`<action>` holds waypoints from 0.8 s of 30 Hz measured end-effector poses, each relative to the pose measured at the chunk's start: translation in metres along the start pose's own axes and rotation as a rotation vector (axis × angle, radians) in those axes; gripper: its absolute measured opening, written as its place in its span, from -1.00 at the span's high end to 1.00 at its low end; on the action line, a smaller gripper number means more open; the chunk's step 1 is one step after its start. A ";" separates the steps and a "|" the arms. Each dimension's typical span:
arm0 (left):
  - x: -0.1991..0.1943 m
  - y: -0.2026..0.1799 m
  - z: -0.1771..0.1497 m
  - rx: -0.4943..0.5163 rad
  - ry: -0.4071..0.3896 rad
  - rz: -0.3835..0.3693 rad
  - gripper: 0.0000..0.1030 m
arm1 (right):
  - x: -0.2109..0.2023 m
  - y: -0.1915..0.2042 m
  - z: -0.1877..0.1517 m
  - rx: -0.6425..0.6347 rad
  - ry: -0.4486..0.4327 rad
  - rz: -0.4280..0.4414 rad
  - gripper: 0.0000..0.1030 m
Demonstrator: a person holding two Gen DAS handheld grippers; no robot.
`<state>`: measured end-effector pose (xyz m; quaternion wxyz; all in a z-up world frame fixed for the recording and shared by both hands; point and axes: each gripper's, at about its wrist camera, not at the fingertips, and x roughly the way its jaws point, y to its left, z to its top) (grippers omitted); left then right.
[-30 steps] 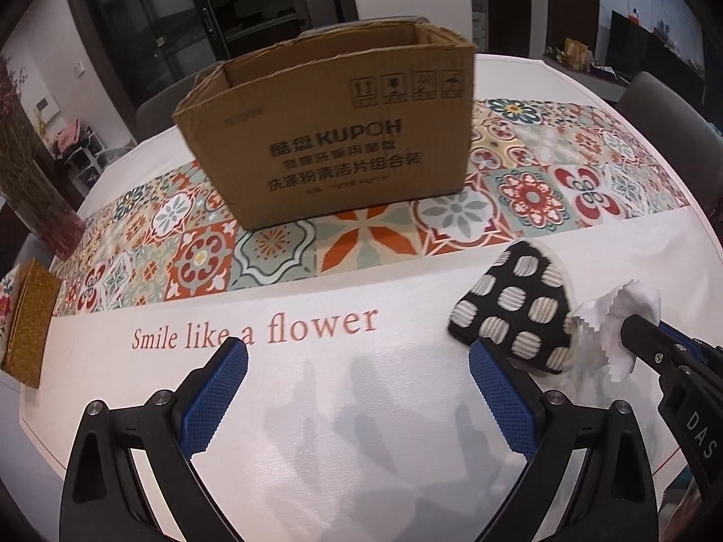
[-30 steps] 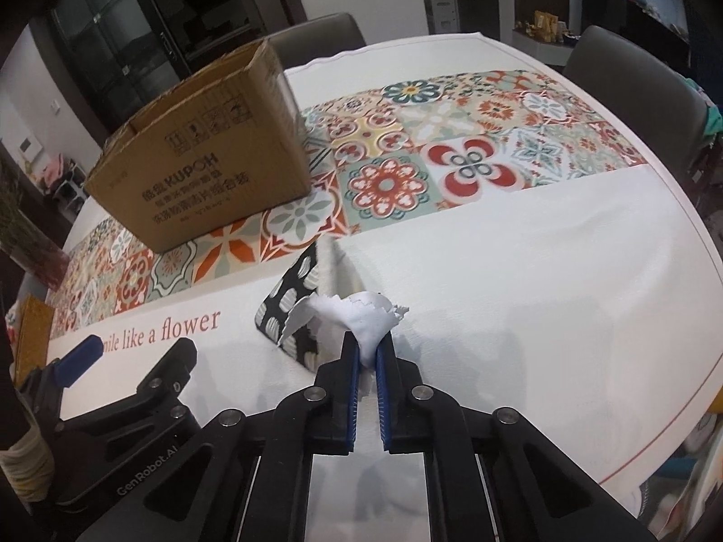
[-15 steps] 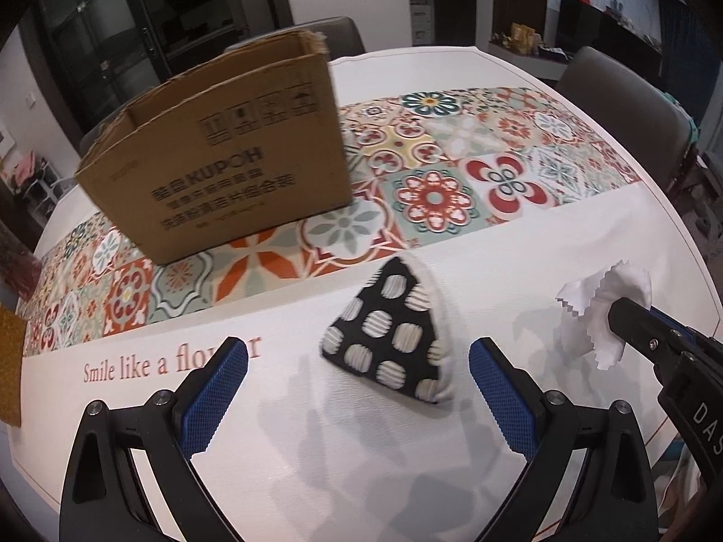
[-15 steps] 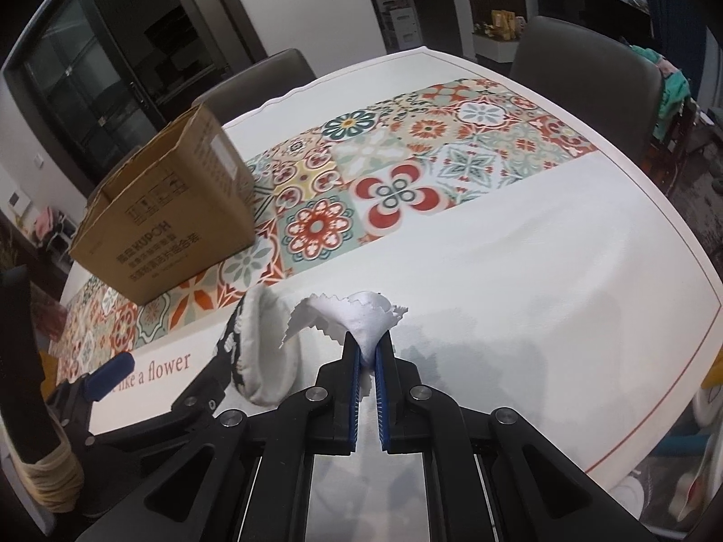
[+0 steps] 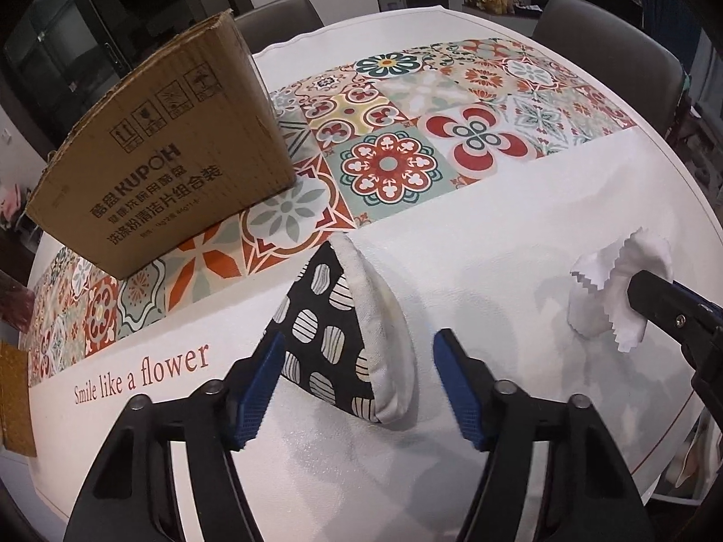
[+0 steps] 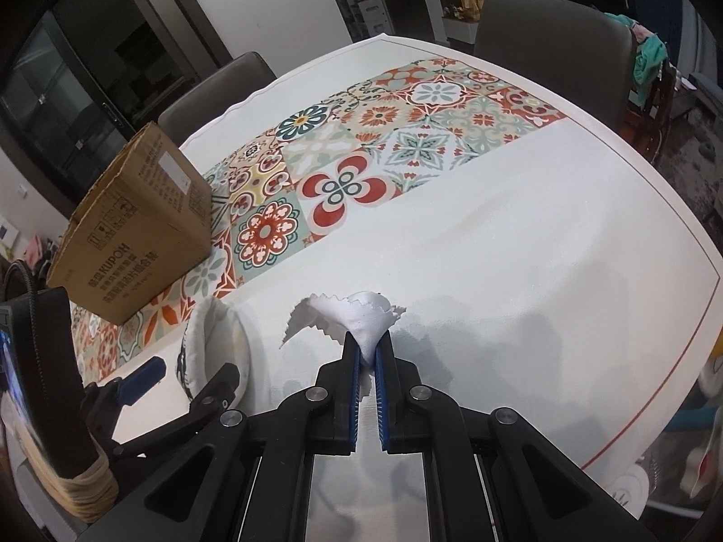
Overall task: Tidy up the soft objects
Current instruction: 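Grasp the black-and-white sock with the left gripper, then carry the sock with the left gripper while the right carries the white cloth to the box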
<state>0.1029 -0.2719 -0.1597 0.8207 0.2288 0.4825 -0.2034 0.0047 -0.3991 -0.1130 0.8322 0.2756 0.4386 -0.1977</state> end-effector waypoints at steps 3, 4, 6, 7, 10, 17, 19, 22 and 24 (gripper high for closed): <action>0.004 -0.002 -0.001 0.015 0.022 -0.003 0.28 | 0.001 -0.001 0.000 0.002 0.004 0.001 0.85; 0.004 -0.003 -0.002 0.016 0.026 -0.003 0.33 | 0.001 -0.001 0.000 0.002 0.004 0.001 0.85; 0.004 -0.002 -0.002 0.015 0.024 -0.001 0.42 | 0.000 -0.001 0.000 0.001 0.002 0.000 0.85; 0.003 -0.002 -0.002 0.015 0.023 -0.007 0.47 | 0.001 -0.001 0.000 0.000 0.001 -0.001 0.85; -0.001 -0.001 -0.002 0.017 0.014 -0.015 0.65 | -0.002 0.001 0.000 -0.004 -0.004 -0.002 0.85; -0.015 0.008 -0.002 0.008 -0.020 -0.034 0.77 | -0.011 0.014 0.001 -0.036 -0.022 -0.009 0.85; -0.021 0.015 -0.002 -0.007 -0.034 -0.037 0.77 | -0.014 0.018 0.002 -0.043 -0.029 -0.013 0.85; -0.029 0.026 -0.002 -0.031 -0.053 -0.040 0.77 | -0.019 0.028 0.004 -0.058 -0.041 -0.020 0.85; -0.034 0.032 -0.002 -0.044 -0.064 -0.042 0.77 | -0.023 0.036 0.004 -0.074 -0.050 -0.023 0.85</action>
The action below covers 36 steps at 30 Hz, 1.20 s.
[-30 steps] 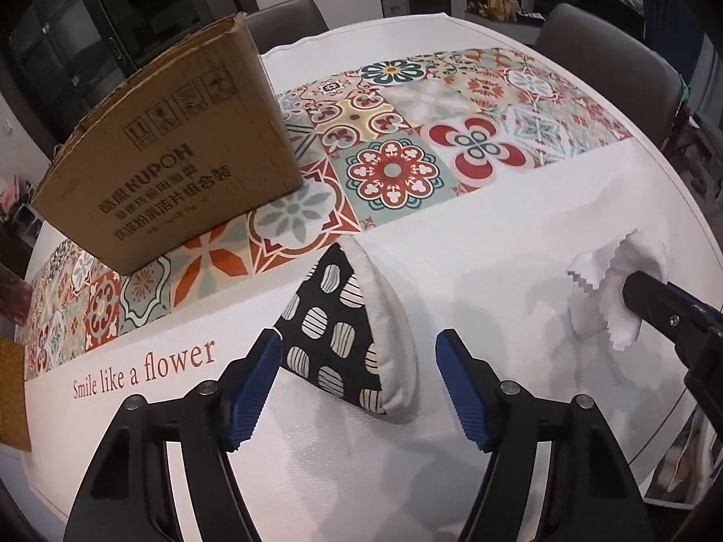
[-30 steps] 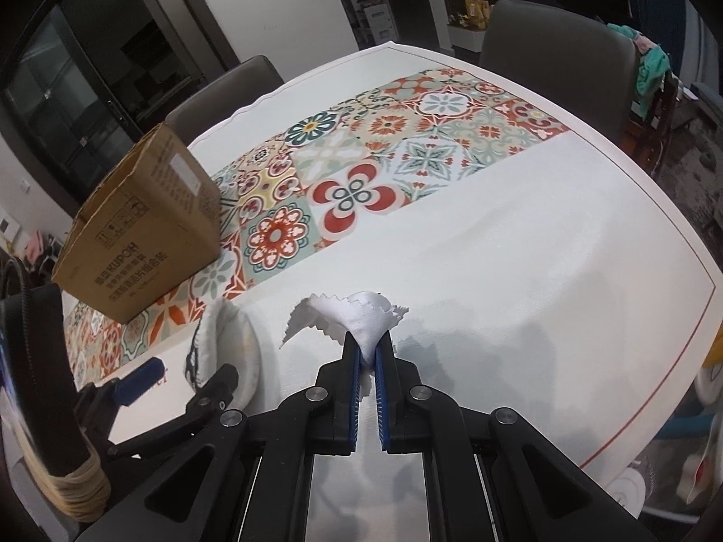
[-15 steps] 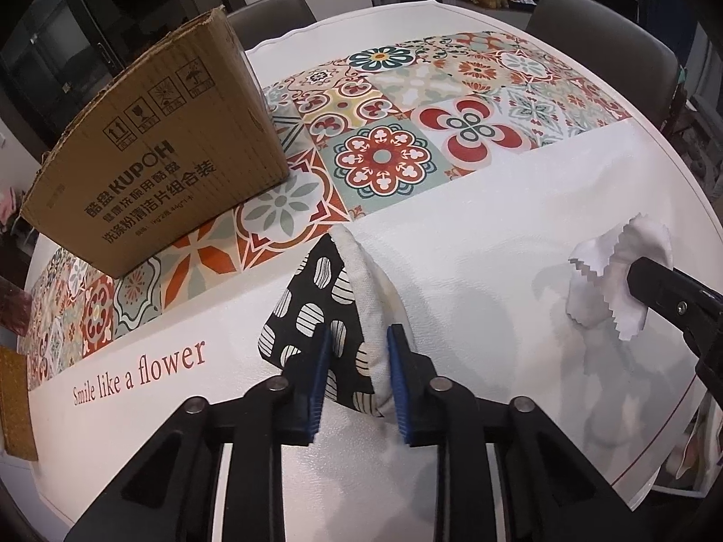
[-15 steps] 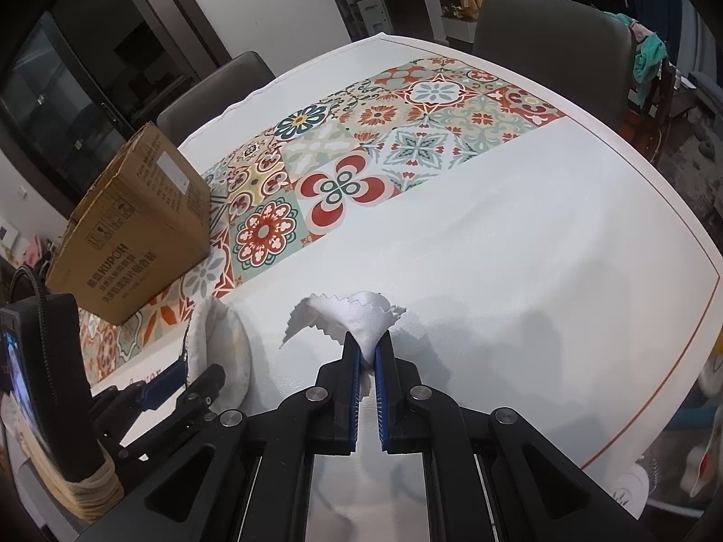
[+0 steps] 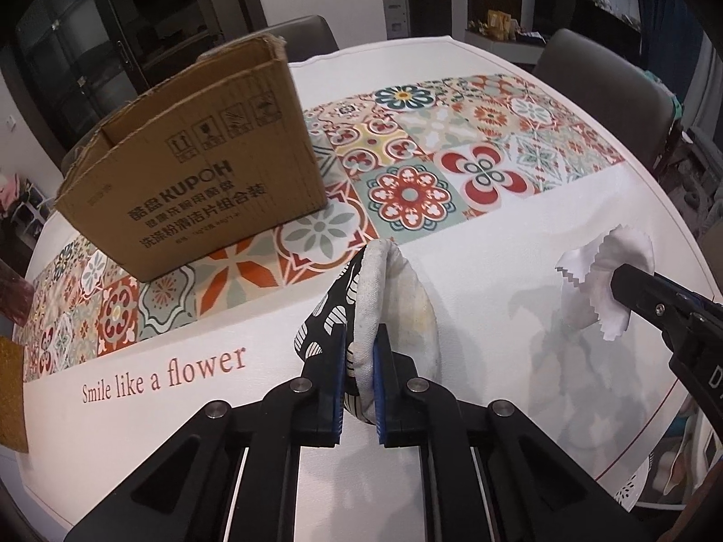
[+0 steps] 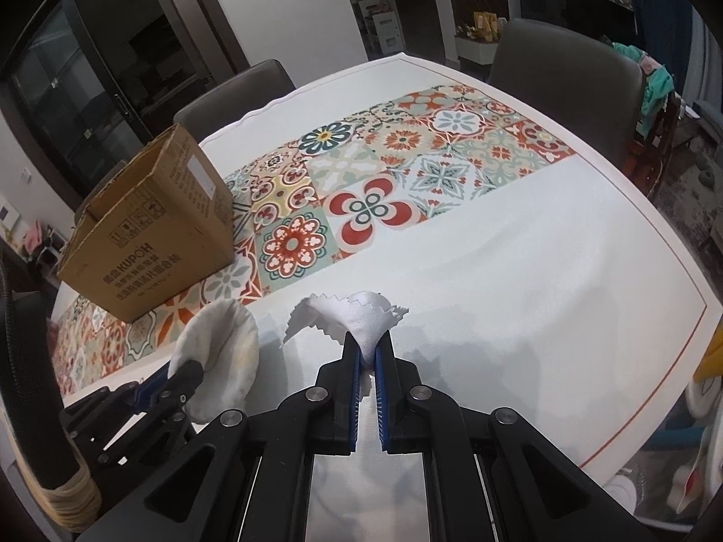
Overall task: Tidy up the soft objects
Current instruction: 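Carry the sock with the left gripper while the right carries the white cloth to the box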
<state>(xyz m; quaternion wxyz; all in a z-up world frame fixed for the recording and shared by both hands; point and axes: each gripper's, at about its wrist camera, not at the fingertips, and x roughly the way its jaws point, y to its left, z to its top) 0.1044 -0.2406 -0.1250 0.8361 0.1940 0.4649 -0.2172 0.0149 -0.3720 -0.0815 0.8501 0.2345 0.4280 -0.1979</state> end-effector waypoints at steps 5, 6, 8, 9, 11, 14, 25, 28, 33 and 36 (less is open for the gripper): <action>-0.015 0.020 0.002 -0.036 -0.036 -0.008 0.78 | -0.014 0.023 0.004 -0.040 -0.024 -0.004 0.85; -0.019 0.025 0.004 -0.045 -0.047 -0.006 0.78 | -0.017 0.028 0.005 -0.050 -0.030 -0.006 0.85; -0.027 0.035 0.006 -0.066 -0.068 -0.010 0.78 | -0.022 0.037 0.008 -0.068 -0.040 -0.007 0.85; -0.031 0.041 0.006 -0.076 -0.079 -0.010 0.78 | -0.026 0.044 0.010 -0.081 -0.049 -0.009 0.85; -0.039 0.053 0.008 -0.098 -0.100 -0.010 0.78 | -0.032 0.056 0.013 -0.103 -0.063 -0.011 0.85; -0.049 0.073 0.009 -0.133 -0.123 -0.006 0.78 | -0.039 0.076 0.018 -0.142 -0.081 -0.005 0.85; -0.087 0.140 0.015 -0.222 -0.207 0.047 0.78 | -0.057 0.153 0.027 -0.263 -0.116 0.048 0.85; -0.095 0.154 0.018 -0.238 -0.222 0.053 0.78 | -0.060 0.170 0.029 -0.290 -0.120 0.058 0.85; -0.109 0.171 0.024 -0.260 -0.246 0.064 0.78 | -0.070 0.192 0.037 -0.325 -0.138 0.083 0.85; -0.114 0.178 0.030 -0.261 -0.253 0.073 0.78 | -0.073 0.201 0.044 -0.333 -0.143 0.098 0.85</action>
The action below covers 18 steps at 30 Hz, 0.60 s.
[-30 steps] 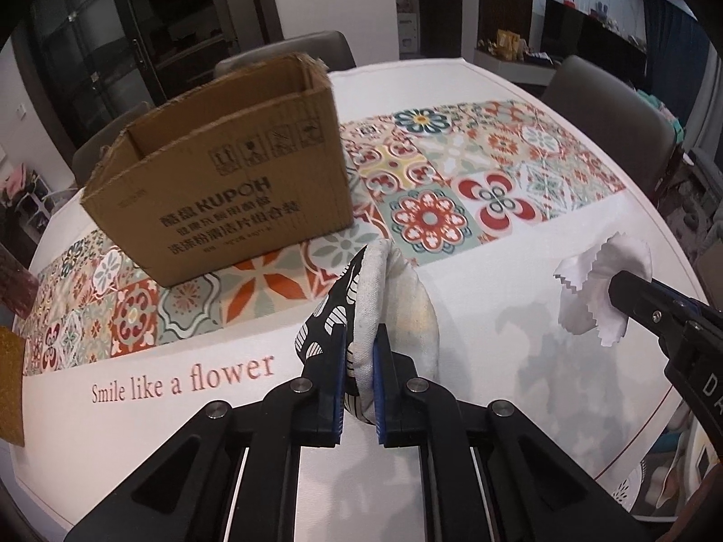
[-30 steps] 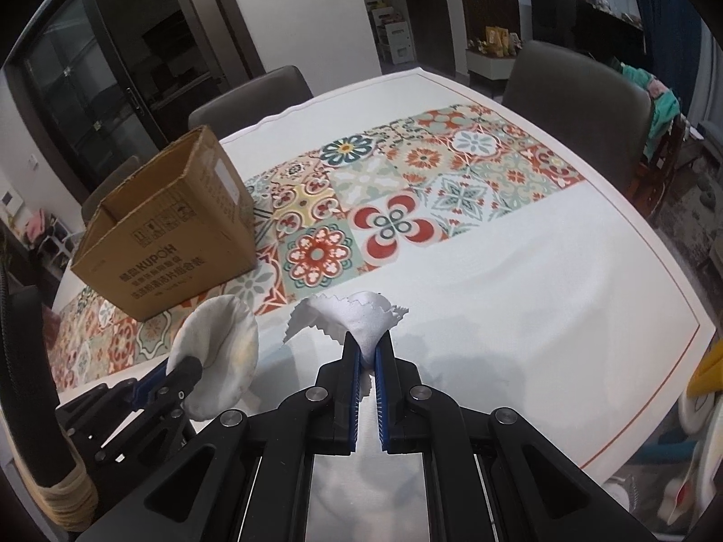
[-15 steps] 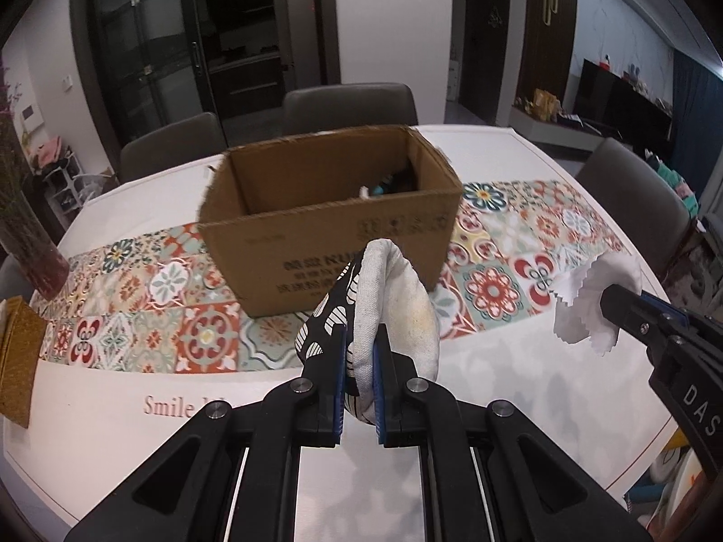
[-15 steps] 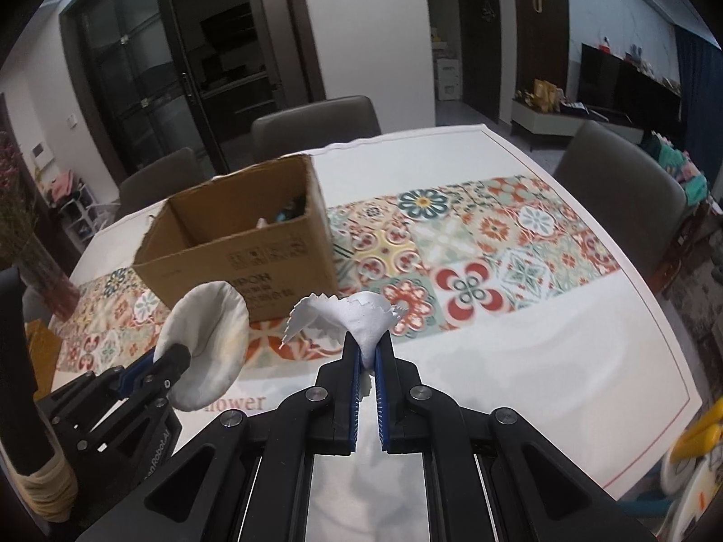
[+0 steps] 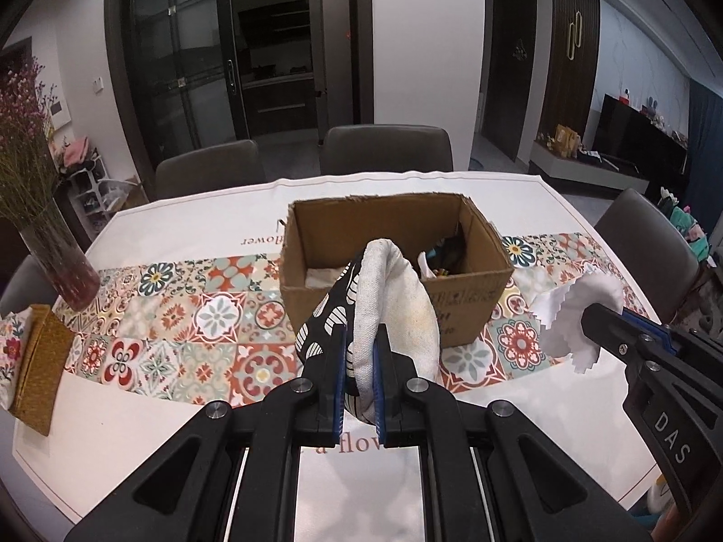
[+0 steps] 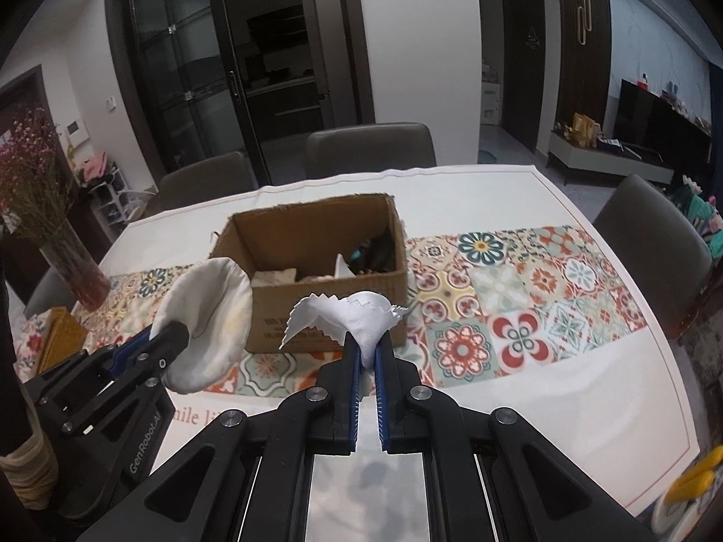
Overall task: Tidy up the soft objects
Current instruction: 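Carry the sock with the left gripper while the right carries the white cloth to the box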
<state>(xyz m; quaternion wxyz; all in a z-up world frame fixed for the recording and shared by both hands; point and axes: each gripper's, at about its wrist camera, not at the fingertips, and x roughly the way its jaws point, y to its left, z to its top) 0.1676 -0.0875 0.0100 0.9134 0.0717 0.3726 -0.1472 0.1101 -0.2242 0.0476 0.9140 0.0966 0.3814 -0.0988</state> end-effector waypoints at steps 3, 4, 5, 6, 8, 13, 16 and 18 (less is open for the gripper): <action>-0.003 0.007 0.010 -0.006 -0.011 0.007 0.78 | 0.002 0.007 0.011 -0.002 -0.003 0.015 0.85; -0.003 0.009 0.013 -0.008 -0.015 0.009 0.78 | 0.003 0.009 0.017 -0.004 -0.006 0.019 0.85; -0.003 0.011 0.018 -0.009 -0.019 0.011 0.78 | 0.003 0.011 0.019 -0.006 -0.008 0.021 0.85; -0.003 0.013 0.022 -0.010 -0.023 0.013 0.78 | 0.004 0.013 0.023 -0.009 -0.010 0.024 0.85; -0.002 0.016 0.031 -0.012 -0.031 0.017 0.78 | 0.006 0.017 0.031 -0.015 -0.016 0.032 0.85; 0.000 0.020 0.052 -0.007 -0.052 0.030 0.77 | 0.013 0.021 0.049 -0.024 -0.031 0.052 0.85; 0.002 0.022 0.062 -0.009 -0.060 0.034 0.77 | 0.018 0.022 0.058 -0.030 -0.034 0.059 0.85; 0.005 0.023 0.067 -0.015 -0.059 0.031 0.77 | 0.022 0.023 0.063 -0.032 -0.034 0.064 0.85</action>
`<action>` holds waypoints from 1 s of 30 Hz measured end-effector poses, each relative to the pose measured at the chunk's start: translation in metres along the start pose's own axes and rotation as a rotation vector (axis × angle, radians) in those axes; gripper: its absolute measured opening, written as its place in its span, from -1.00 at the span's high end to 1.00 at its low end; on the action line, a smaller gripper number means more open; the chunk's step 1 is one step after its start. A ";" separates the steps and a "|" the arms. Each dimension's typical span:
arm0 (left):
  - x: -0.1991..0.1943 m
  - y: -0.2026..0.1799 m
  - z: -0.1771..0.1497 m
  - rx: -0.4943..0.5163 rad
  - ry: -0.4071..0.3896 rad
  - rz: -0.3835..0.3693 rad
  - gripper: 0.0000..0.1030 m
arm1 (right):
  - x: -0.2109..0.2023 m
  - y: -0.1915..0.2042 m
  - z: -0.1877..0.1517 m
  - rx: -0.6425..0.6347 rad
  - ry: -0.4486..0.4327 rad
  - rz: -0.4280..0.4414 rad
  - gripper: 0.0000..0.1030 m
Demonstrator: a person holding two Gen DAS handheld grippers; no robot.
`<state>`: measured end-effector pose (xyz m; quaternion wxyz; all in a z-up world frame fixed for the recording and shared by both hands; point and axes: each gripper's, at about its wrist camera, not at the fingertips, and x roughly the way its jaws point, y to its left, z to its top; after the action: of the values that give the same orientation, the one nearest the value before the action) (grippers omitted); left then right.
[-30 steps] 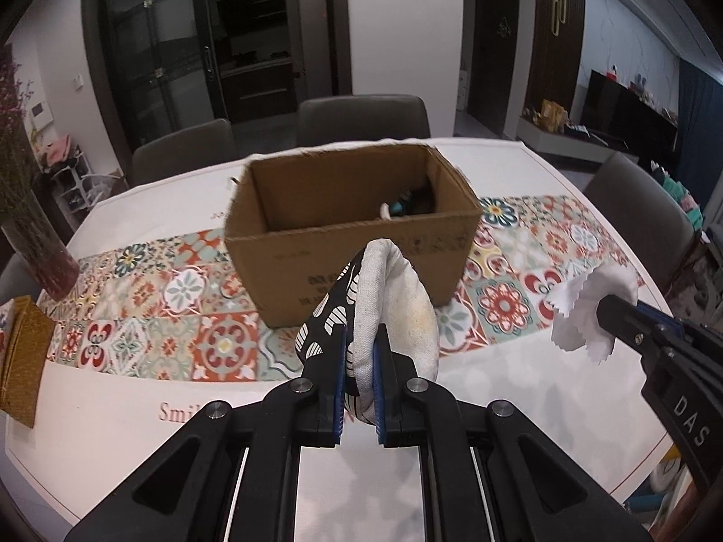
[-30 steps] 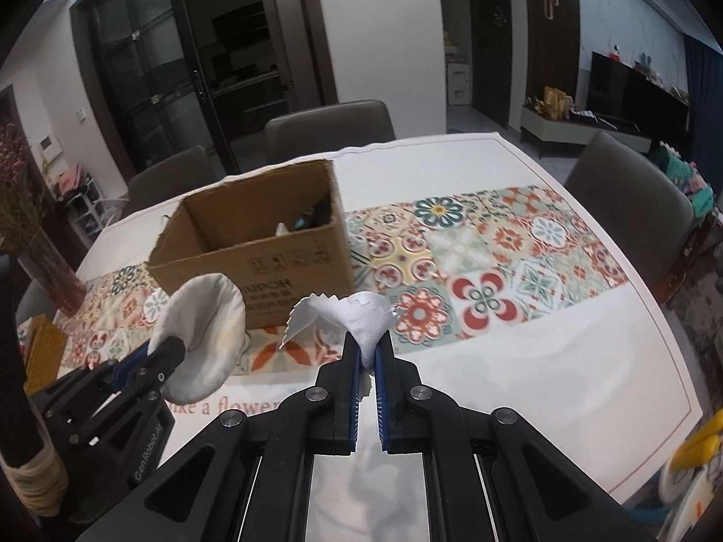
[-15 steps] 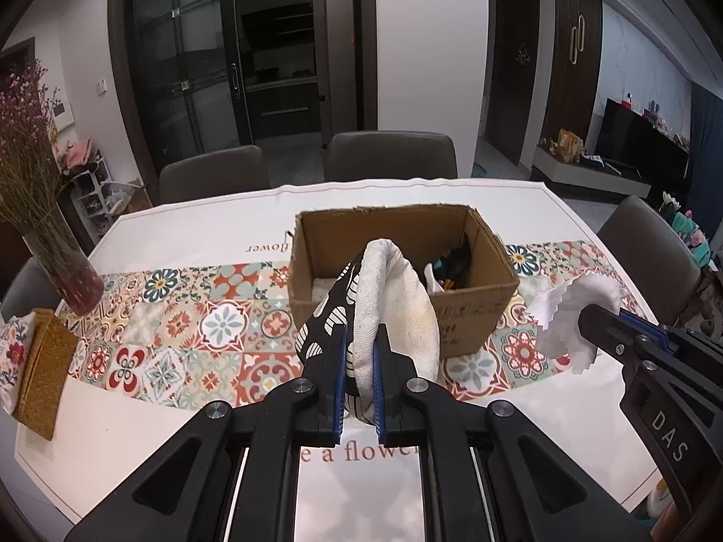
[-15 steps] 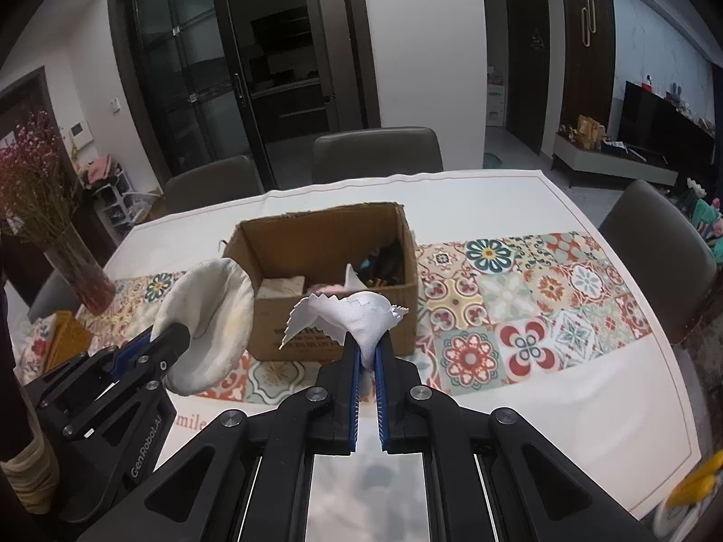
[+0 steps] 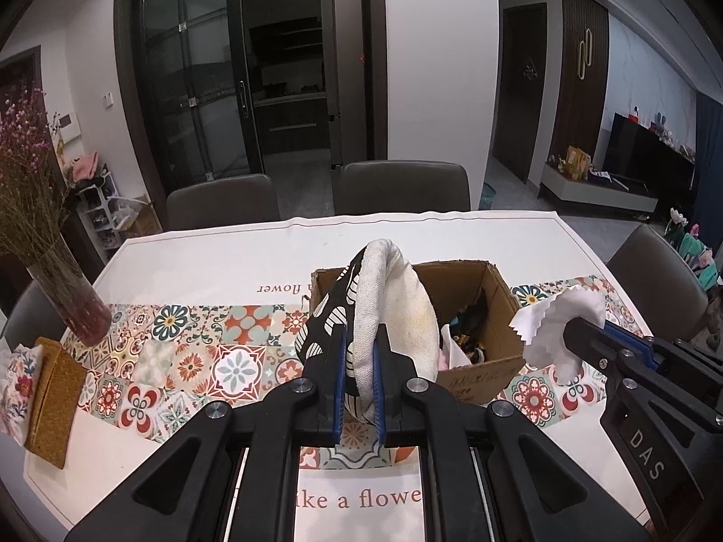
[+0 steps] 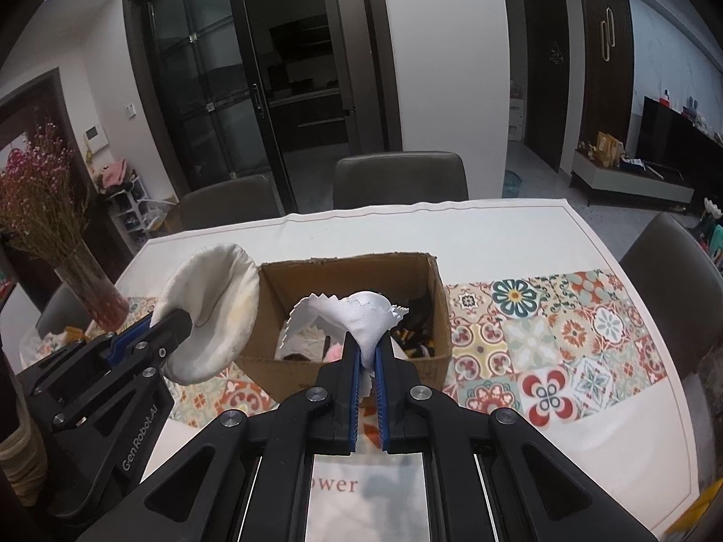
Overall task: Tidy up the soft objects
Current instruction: 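Carry the sock with the left gripper while the right carries the white cloth to the box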
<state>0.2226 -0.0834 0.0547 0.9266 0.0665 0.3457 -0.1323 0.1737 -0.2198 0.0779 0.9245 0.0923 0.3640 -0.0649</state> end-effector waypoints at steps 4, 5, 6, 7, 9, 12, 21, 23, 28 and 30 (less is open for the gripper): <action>0.009 0.000 0.008 -0.004 0.013 -0.008 0.77 | 0.009 -0.003 0.009 0.000 -0.002 0.010 0.85; 0.011 0.000 0.010 -0.003 0.014 -0.008 0.77 | 0.011 -0.003 0.011 0.000 -0.001 0.012 0.85; 0.012 -0.001 0.011 -0.003 0.015 -0.008 0.77 | 0.014 -0.004 0.013 0.002 0.001 0.015 0.85; 0.014 -0.001 0.014 -0.003 0.016 -0.009 0.77 | 0.016 -0.004 0.014 0.002 0.003 0.016 0.85; 0.017 -0.001 0.017 -0.001 0.015 -0.006 0.77 | 0.020 -0.005 0.018 0.004 0.005 0.019 0.85; 0.024 -0.002 0.021 0.001 0.019 -0.007 0.77 | 0.028 -0.005 0.023 0.005 0.010 0.025 0.85; 0.051 0.003 0.029 -0.007 0.046 -0.007 0.77 | 0.053 -0.001 0.032 -0.001 0.033 0.035 0.85; 0.058 0.004 0.031 -0.010 0.055 -0.011 0.77 | 0.059 -0.001 0.033 -0.002 0.038 0.033 0.85; 0.075 0.005 0.033 -0.012 0.077 -0.021 0.77 | 0.072 0.000 0.037 -0.001 0.051 0.028 0.85; 0.081 0.005 0.034 -0.010 0.083 -0.023 0.77 | 0.078 0.000 0.037 0.002 0.058 0.027 0.85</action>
<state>0.3044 -0.1022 0.0270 0.9102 0.0630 0.3852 -0.1385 0.2549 -0.2321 0.0513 0.9142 0.1001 0.3895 -0.0499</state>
